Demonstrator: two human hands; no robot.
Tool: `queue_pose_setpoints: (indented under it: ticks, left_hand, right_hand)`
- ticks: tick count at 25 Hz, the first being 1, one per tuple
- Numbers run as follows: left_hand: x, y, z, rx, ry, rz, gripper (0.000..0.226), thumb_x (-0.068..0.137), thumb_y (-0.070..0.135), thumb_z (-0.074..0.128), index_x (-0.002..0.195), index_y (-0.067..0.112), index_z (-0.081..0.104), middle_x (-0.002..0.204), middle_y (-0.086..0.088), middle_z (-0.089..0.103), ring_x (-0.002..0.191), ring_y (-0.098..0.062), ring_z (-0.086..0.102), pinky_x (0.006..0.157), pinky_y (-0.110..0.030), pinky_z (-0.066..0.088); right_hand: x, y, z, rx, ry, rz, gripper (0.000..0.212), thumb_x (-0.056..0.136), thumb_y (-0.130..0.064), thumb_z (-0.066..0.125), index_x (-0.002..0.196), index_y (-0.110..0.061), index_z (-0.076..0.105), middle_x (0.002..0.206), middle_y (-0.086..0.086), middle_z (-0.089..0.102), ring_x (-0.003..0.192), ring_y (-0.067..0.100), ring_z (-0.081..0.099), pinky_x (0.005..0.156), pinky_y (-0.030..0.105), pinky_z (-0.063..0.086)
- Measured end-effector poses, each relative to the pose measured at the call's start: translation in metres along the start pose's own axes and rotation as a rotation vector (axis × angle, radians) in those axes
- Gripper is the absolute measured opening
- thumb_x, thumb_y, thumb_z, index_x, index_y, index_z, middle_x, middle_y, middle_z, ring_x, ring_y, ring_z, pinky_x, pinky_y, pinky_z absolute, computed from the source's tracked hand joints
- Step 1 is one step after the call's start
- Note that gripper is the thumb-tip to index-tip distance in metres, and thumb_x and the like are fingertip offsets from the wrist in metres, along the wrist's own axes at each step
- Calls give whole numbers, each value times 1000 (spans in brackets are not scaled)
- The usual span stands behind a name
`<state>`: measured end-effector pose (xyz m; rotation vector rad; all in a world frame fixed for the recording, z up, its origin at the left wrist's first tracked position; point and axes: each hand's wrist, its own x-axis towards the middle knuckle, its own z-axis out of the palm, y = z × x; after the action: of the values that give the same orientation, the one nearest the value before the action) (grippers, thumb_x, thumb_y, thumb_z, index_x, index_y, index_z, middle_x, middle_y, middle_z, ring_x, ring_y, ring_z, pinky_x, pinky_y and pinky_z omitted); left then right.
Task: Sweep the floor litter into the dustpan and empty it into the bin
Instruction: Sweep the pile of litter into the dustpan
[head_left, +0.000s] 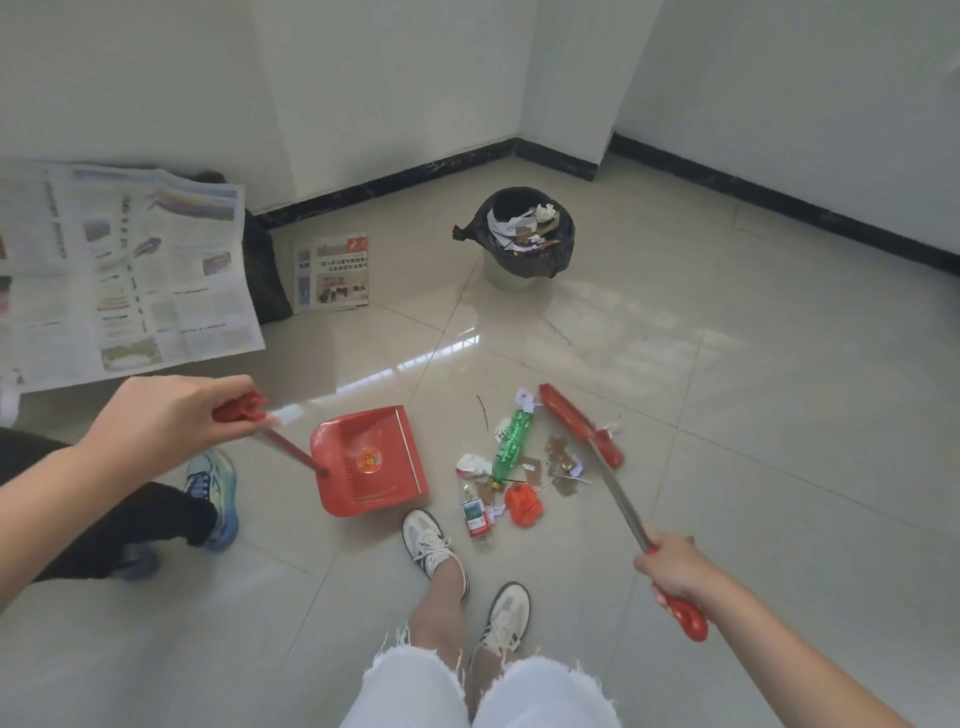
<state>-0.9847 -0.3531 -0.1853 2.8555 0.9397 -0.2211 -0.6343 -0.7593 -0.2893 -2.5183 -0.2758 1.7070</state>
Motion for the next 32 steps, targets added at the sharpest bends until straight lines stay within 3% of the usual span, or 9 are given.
queue_pose_setpoints:
  ticks: [3,5,9,13,19,21,24,27,32]
  left_hand:
    - [-17,18,18,16,20,-5,34,71,60,67,71,29,55,51,14,52,44,-14,53,39,-23,39]
    - [-19,30,28,38,16,52,36,73,63,64,71,28,54,52,12,53,45,-12,53,38,-25,41]
    - [-17,58,43,51,47,180,45,79,71,47,70,28,55,55,12,56,45,-15,52,38,-19,34]
    - [-9,78,59,45,12,292,44,80,68,41,68,27,54,53,11,54,44,-13,47,39,-18,28]
    - [1,89,90,25,15,269,51,81,70,35,74,23,54,59,8,59,51,-14,55,41,-24,34]
    - [11,92,90,-4,35,236,52,80,72,35,74,23,54,58,8,57,49,-13,53,42,-23,34]
    - [21,112,98,-47,35,320,47,80,69,38,73,26,55,58,11,59,49,-12,55,40,-20,32]
    - [35,138,102,-75,53,386,39,80,64,46,66,27,43,51,10,53,41,-13,47,42,-12,13]
    - [56,141,100,-55,49,368,48,75,50,77,62,24,39,45,9,42,38,-12,33,45,-12,6]
  right_hand:
    - [-17,35,-7,-32,-59,-19,60,89,-2,44,143,-26,38,33,1,42,25,13,40,28,19,35]
    - [-26,54,-18,35,-81,18,58,91,-5,43,143,-32,39,37,6,40,27,15,37,31,17,34]
    - [-46,74,-20,314,-24,81,50,92,-5,43,134,-32,50,48,8,37,34,14,34,37,14,31]
    - [-50,79,8,497,44,121,51,93,-5,40,138,-28,45,46,8,38,36,15,35,37,16,31]
    - [-22,27,64,739,28,244,18,89,-2,39,96,-18,44,34,3,38,25,10,30,40,11,28]
    - [-25,-1,91,763,-23,239,18,90,-2,38,97,-18,41,33,3,39,24,10,31,39,10,28]
    - [-42,-37,129,754,-89,174,21,89,1,35,103,-10,45,36,5,40,24,11,31,36,12,27]
    - [-50,-57,144,746,-133,141,31,87,1,36,115,-5,48,40,5,38,26,13,34,33,14,31]
    - [-63,-64,131,747,-178,112,34,84,0,37,113,-10,51,40,5,39,35,13,32,37,14,30]
